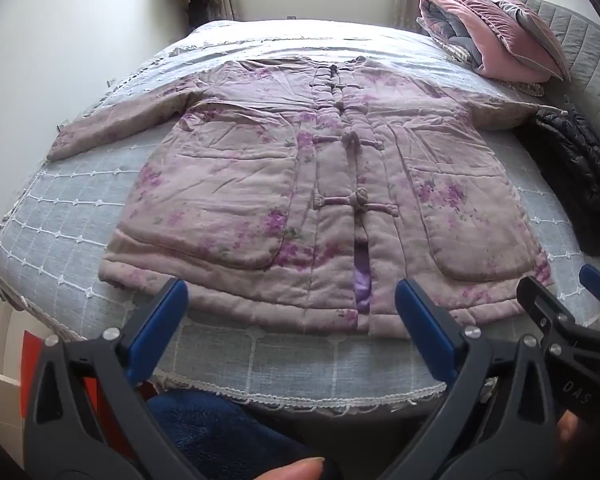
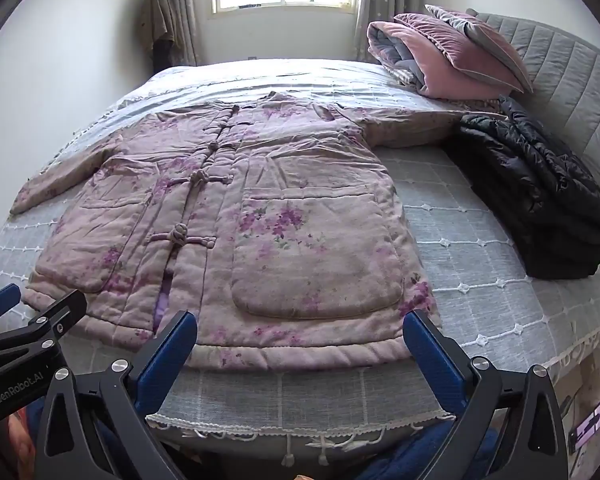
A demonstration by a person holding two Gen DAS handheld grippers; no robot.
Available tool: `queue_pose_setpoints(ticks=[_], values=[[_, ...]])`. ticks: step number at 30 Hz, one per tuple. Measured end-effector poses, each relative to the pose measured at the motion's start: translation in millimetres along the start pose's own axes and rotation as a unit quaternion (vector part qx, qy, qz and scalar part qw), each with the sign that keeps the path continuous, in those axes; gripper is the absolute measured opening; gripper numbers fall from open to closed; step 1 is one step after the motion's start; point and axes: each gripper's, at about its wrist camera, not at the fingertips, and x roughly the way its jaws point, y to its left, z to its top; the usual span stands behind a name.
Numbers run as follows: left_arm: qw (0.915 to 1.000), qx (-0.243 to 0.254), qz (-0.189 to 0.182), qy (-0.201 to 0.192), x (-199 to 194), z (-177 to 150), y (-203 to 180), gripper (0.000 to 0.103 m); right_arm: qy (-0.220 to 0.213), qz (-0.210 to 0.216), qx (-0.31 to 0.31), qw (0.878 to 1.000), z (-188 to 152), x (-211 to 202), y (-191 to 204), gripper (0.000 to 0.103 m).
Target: Fold large clothes
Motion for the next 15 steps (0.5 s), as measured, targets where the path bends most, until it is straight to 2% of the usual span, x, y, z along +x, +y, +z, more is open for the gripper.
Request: queue_pose_setpoints(ticks=[15], values=[[1.0, -0.006, 0.001, 0.008, 4.6, -3.5, 0.1, 0.103, 0.0, 0.0, 0.0, 1.0, 0.1, -0.2, -0.4, 0.103]])
